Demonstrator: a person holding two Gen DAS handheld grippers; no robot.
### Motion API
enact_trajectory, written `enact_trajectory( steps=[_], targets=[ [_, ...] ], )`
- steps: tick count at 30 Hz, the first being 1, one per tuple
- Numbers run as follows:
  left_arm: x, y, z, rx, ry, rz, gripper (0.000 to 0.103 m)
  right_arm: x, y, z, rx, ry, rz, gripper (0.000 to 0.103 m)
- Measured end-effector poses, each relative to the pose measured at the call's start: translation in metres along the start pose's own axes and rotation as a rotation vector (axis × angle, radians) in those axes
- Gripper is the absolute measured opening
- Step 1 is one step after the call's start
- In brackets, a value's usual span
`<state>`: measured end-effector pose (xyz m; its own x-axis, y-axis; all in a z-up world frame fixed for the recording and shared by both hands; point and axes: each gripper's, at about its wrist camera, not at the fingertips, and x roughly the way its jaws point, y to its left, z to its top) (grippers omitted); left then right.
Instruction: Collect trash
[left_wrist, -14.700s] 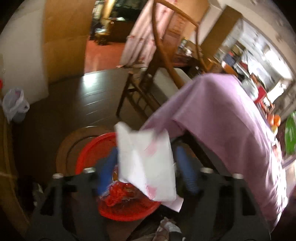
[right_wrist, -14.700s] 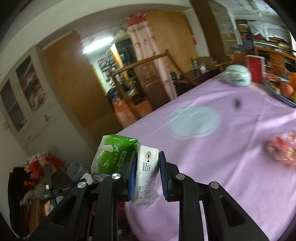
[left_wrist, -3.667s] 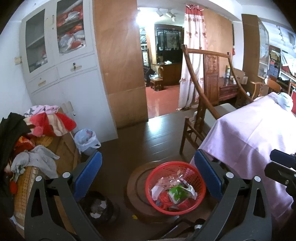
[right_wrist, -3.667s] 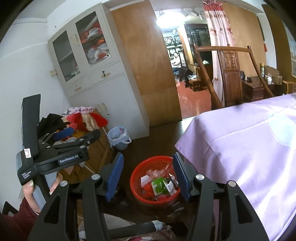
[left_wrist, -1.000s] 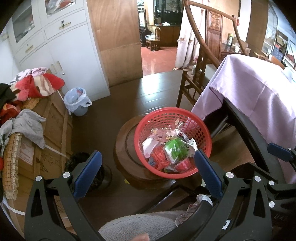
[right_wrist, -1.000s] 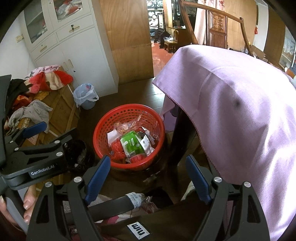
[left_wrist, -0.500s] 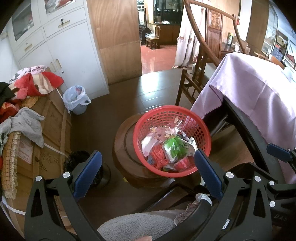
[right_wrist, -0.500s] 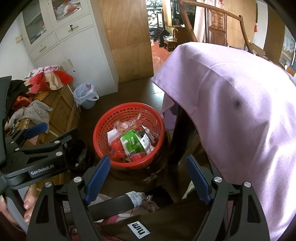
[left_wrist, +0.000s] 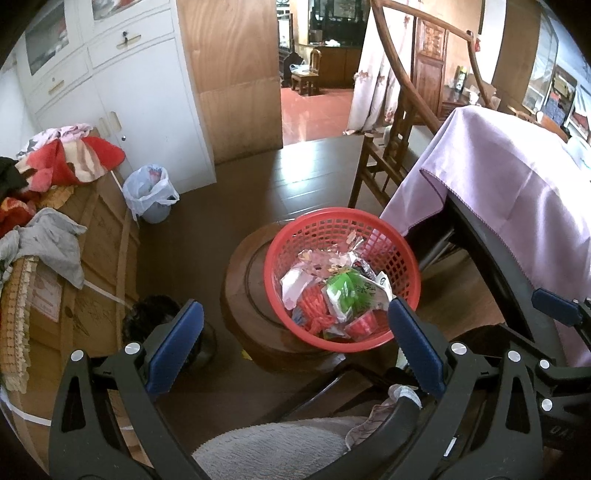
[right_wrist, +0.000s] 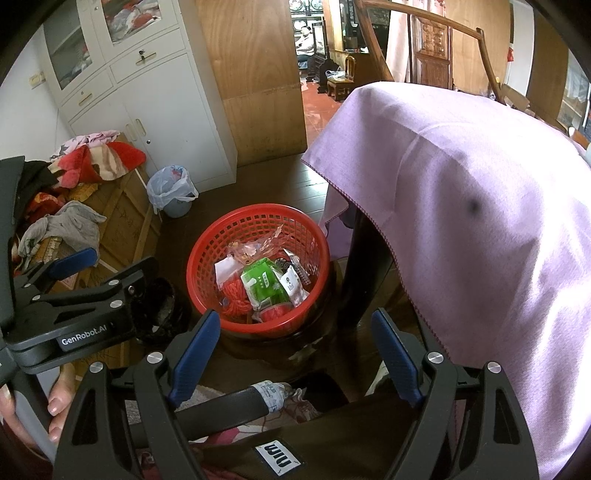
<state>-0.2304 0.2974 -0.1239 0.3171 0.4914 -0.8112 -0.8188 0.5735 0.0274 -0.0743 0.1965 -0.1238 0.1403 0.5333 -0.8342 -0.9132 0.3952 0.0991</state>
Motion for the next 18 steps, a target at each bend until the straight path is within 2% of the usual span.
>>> enact_trajectory(
  steps=[18],
  targets=[
    [-0.0009, 0.0017, 0.0021, 0.003, 0.010, -0.005, 0.096, 0.0002, -0.0006, 0.0000, 0.000, 0.000, 0.001, 0.082]
  ],
)
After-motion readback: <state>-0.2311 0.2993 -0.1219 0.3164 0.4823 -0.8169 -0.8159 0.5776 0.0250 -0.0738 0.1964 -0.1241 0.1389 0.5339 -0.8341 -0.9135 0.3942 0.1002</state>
